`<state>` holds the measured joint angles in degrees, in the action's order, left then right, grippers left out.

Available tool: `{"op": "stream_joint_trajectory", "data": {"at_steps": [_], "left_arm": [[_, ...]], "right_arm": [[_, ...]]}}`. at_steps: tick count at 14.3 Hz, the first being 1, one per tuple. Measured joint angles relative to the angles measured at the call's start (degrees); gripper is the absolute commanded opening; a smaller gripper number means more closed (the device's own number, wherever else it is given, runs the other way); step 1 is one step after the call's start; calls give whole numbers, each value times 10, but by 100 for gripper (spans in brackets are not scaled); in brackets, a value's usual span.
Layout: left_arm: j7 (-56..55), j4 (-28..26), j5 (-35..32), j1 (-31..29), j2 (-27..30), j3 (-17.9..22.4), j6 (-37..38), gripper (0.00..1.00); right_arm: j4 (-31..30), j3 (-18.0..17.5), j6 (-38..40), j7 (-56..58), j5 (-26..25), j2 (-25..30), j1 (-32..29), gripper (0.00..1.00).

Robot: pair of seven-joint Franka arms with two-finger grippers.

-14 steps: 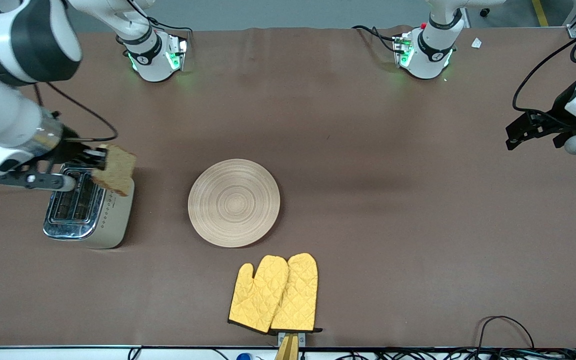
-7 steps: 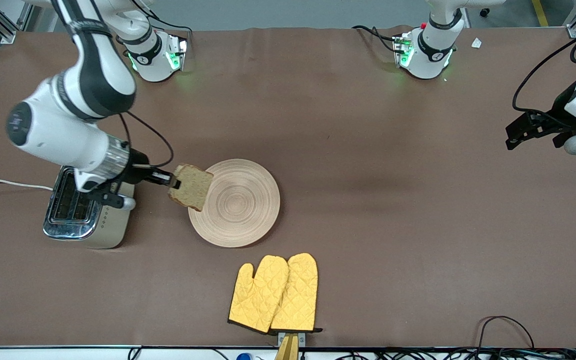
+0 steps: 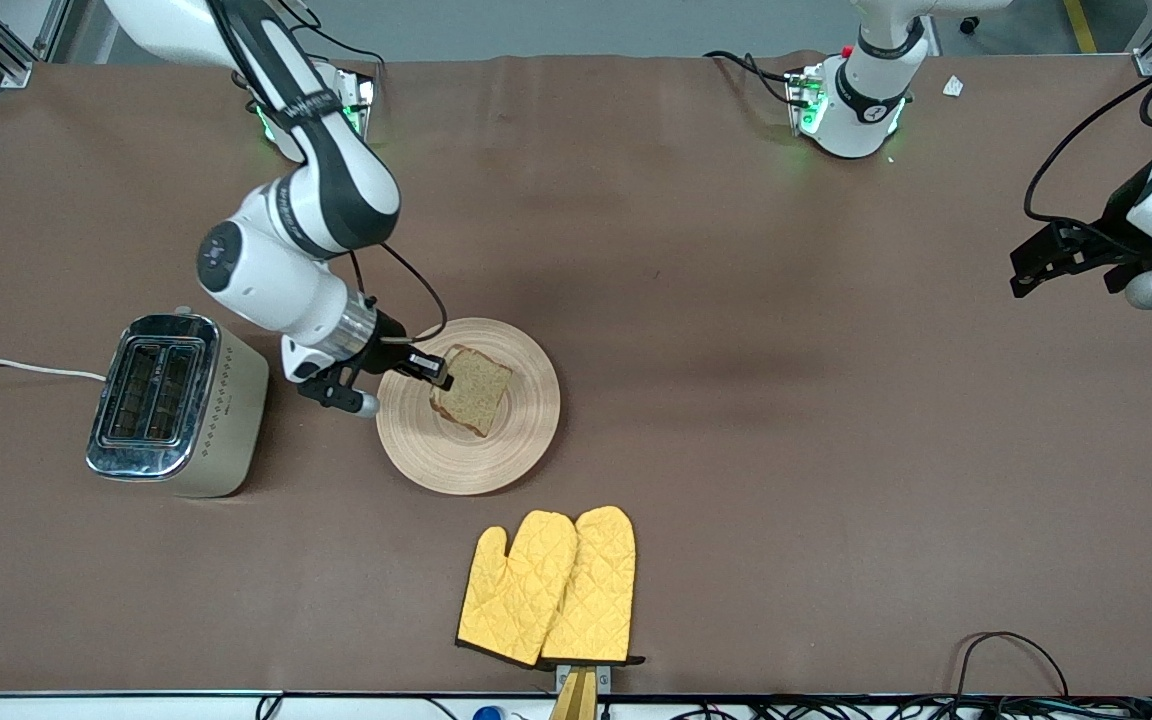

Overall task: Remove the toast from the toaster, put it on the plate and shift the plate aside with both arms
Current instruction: 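Carry the bread over the wooden plate and lower it with the right gripper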

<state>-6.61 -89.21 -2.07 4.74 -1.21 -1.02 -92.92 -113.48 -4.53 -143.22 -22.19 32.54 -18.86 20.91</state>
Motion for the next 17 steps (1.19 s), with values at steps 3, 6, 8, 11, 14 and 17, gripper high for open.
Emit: {"op": "stream_joint_trajectory", "data": {"at_steps": [3,6,8,11,14,17], "left_arm": [[0,0,0,-1,0,0,0,100],[0,0,0,-1,0,0,1,100],[0,0,0,-1,0,0,1,100],[0,0,0,-1,0,0,1,100],[0,0,0,-1,0,0,4,100],[0,0,0,-1,0,0,5,100]], "right_arm": [[-4,5,-27,34,0,-30,-2,0],[-8,10,-30,95,0,-42,-21,0],[-21,11,-23,123,0,-43,-40,0],[-33,12,9,139,0,-42,-58,0],[-33,12,29,148,0,-37,-70,22],[-33,13,31,158,0,-37,-71,89]]}}
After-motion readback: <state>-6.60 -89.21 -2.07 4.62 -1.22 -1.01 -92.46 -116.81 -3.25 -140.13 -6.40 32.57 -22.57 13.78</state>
